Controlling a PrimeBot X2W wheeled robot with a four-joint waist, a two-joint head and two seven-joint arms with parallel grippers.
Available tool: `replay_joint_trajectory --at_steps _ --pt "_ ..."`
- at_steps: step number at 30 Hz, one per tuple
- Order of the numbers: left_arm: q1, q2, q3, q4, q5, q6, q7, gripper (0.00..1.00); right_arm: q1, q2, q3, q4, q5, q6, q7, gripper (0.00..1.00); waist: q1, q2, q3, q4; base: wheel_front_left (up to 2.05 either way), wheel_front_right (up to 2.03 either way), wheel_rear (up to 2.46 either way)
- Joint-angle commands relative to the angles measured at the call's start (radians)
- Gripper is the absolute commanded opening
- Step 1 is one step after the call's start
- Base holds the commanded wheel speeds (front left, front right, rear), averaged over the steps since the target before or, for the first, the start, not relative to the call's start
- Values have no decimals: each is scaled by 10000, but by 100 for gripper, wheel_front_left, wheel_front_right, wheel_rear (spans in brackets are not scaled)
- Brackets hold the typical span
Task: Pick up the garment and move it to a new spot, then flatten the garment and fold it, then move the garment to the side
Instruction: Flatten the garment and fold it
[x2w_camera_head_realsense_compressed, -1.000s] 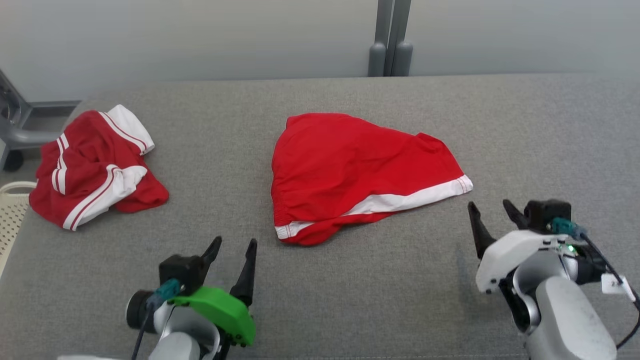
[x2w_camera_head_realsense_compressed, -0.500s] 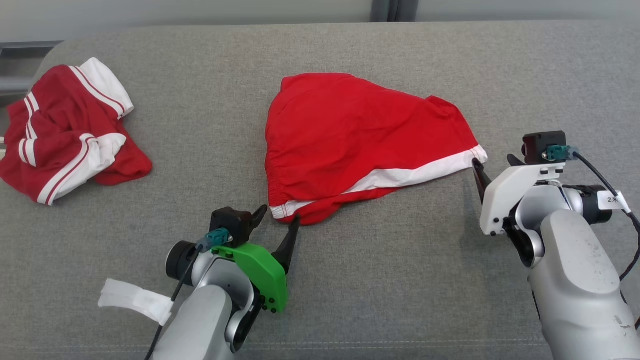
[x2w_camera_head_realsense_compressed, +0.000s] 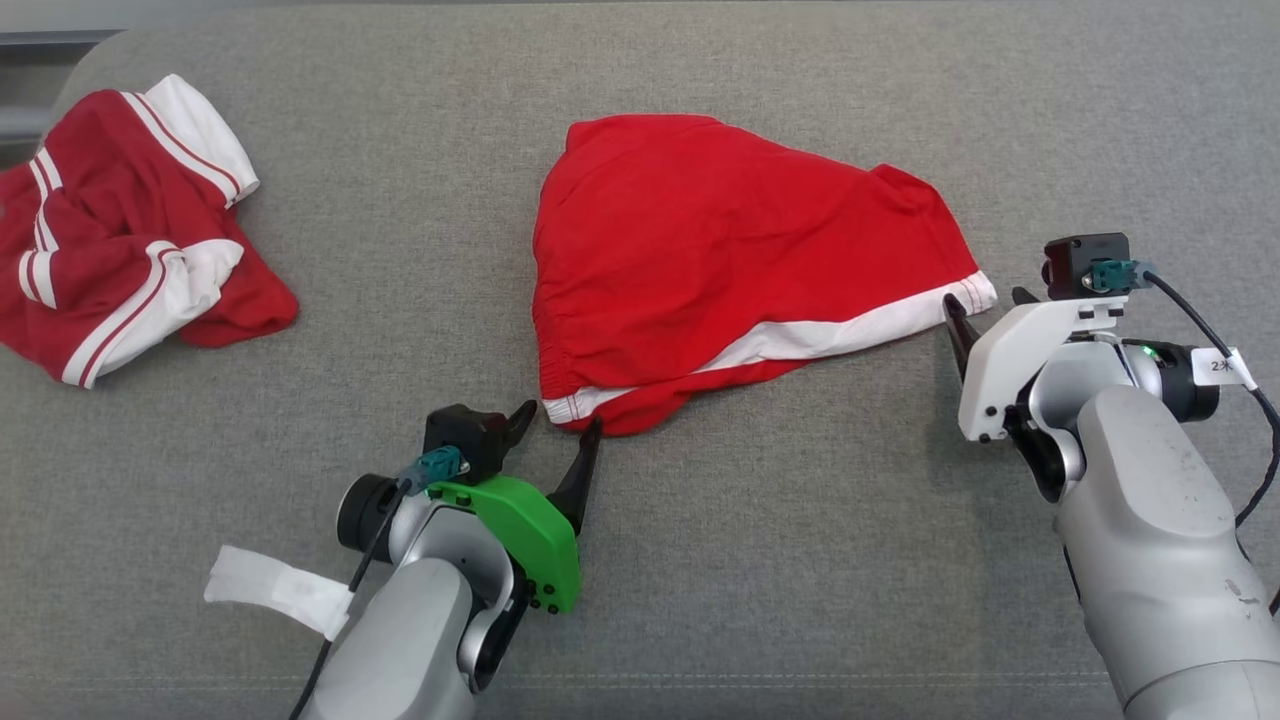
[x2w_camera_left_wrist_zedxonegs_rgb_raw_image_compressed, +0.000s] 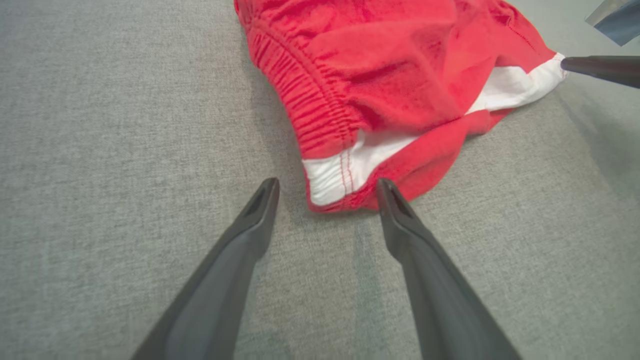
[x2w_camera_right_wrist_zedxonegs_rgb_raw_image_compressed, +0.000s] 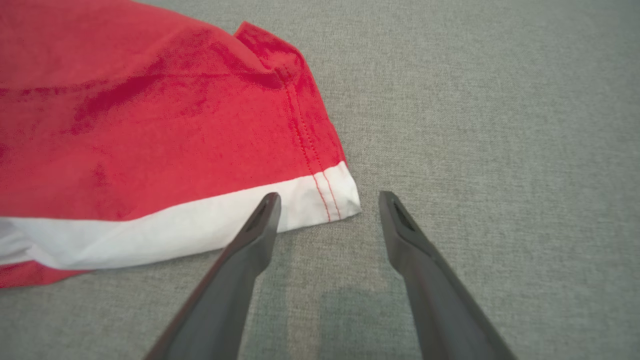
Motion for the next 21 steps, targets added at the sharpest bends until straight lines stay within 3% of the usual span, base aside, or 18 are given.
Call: replay_joint_trajectory --at_steps 1,12,13,15,16,18,19,21 --pt "-157 10 -27 15 -69 -14 -44 98 -84 -61 -30 86 71 -3 -98 100 0 0 19 27 0 0 0" --pt "-467 4 -275 67 -257 -11 -142 91 -687 -122 -153 1196 298 -3 -537 100 0 0 372 163 0 0 0" --pt "-511 4 -293 59 -268 -9 -145 86 -754 -122 -159 1292 317 -3 -555 100 0 0 421 167 0 0 0" --pt "-594 3 -350 21 -293 -31 -131 65 -878 -143 -188 1488 309 -3 -568 100 0 0 513 185 0 0 0" --pt "-616 4 -381 3 -304 -44 -114 50 -919 -149 -224 1590 312 -3 -570 98 0 0 550 201 0 0 0" --pt "-614 6 -413 -64 -343 -61 -89 46 -979 -140 -291 1786 305 -5 -579 67 0 0 593 228 0 0 0" --pt "-591 6 -415 -112 -375 -64 -110 44 -989 -113 -323 1881 328 -5 -598 47 0 0 601 242 0 0 0" --pt "-497 8 -438 -217 -451 -85 -144 40 -992 -94 -328 2061 295 -6 -634 24 0 0 590 271 0 0 0"
